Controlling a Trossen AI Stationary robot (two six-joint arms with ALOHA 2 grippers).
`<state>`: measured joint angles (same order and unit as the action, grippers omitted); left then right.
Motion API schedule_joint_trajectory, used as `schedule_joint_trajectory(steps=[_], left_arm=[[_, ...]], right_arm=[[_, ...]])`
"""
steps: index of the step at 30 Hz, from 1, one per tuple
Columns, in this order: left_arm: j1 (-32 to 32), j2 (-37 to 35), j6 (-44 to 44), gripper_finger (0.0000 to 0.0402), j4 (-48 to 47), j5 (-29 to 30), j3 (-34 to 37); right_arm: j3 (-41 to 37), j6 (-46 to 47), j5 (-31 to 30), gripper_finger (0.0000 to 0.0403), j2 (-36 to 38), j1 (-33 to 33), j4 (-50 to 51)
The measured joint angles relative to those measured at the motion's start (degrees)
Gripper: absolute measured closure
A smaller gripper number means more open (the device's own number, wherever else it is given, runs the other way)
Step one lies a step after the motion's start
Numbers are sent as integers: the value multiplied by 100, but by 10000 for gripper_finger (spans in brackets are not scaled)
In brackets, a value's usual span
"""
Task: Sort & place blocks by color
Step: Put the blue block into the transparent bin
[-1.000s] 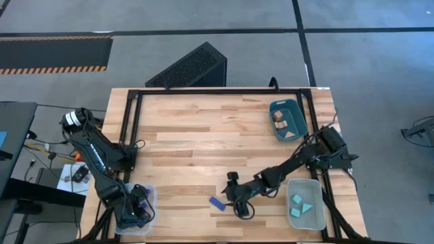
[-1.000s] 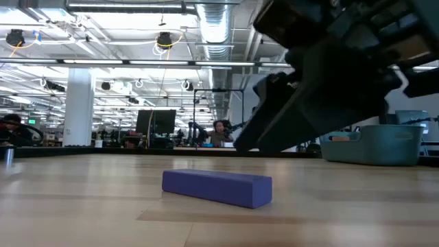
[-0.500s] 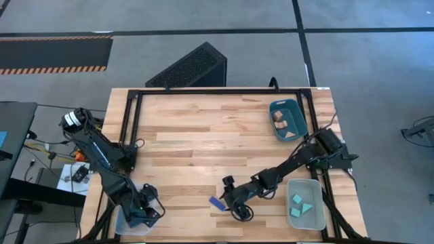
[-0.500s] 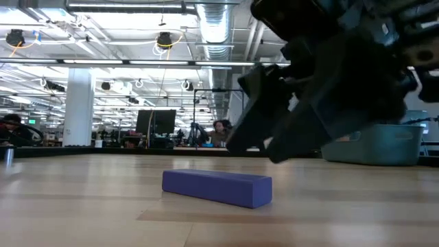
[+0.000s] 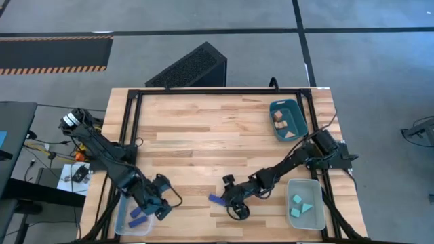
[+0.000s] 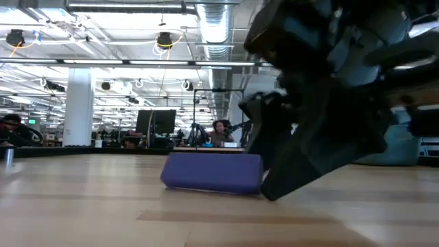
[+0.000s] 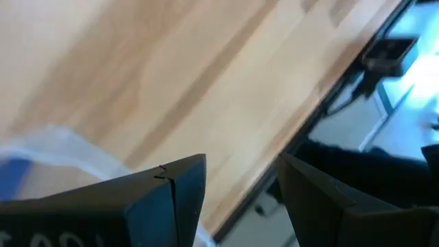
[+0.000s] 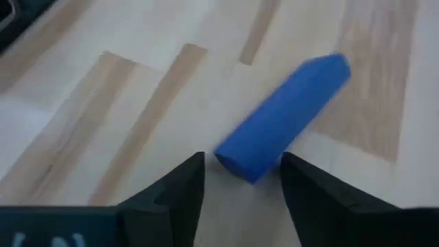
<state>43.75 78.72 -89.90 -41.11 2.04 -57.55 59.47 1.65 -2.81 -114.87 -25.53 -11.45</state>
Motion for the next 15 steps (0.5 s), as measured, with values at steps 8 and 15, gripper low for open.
schedule_joint_trajectory(steps=[8, 15], left_arm=[[-173, -2, 667, 235, -274, 365, -390], [-186, -2, 777, 235, -375, 378, -432]], right_arm=[[12, 609, -614, 253, 264, 153, 1058], [-3, 1734, -1147, 238, 710, 259, 932]])
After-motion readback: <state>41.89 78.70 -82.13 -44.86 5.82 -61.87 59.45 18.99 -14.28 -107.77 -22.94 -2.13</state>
